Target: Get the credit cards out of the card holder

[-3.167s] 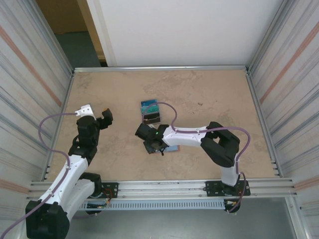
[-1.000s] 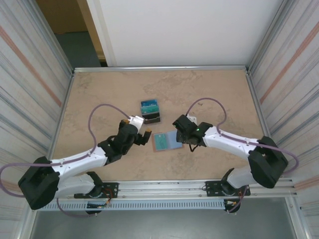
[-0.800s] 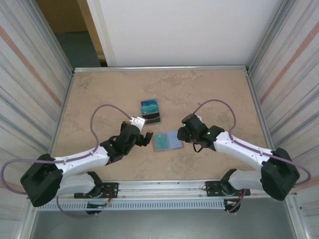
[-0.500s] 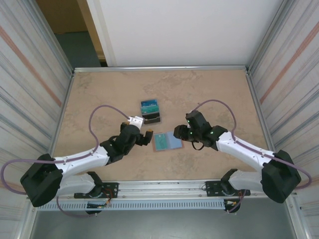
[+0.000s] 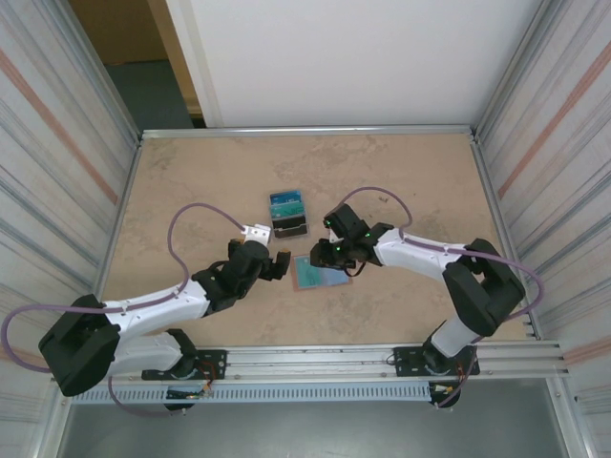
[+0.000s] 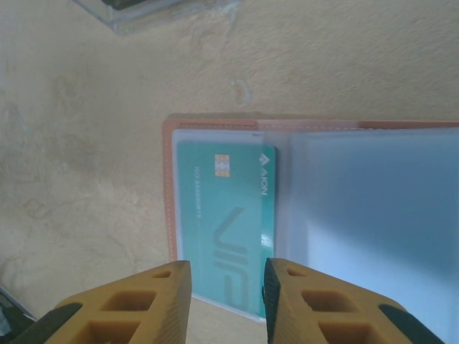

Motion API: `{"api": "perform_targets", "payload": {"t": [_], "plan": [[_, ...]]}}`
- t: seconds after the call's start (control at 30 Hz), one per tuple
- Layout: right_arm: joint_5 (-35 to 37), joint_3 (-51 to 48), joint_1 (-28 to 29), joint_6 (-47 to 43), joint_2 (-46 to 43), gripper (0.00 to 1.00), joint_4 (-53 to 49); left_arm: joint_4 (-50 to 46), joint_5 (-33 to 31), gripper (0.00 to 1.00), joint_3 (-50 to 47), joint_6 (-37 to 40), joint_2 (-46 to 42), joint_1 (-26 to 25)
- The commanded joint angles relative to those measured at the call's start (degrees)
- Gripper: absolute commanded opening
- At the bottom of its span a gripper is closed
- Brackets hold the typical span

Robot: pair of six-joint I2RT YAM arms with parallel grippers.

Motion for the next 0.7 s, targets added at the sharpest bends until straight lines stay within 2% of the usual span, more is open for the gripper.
{"api": "perform_targets", "payload": {"t": [0.0, 0.2, 0.67], "plan": [[0.9, 2.7, 0.6, -2.2, 2.9, 0.33, -3.9, -1.2, -2.2, 0.99, 0.0, -1.3, 0.3, -0.4], [3.4, 4.7, 1.3, -2.7, 5.8, 0.33, -6.5, -1.5, -2.4, 0.99, 0.0, -1.3, 0.4, -0.5], [3.2, 6.7, 2.9, -3.6, 9.8, 0.34, -7.1, -3.1, -4.2, 0.99, 1.4, -1.4, 2.6, -1.0]]}}
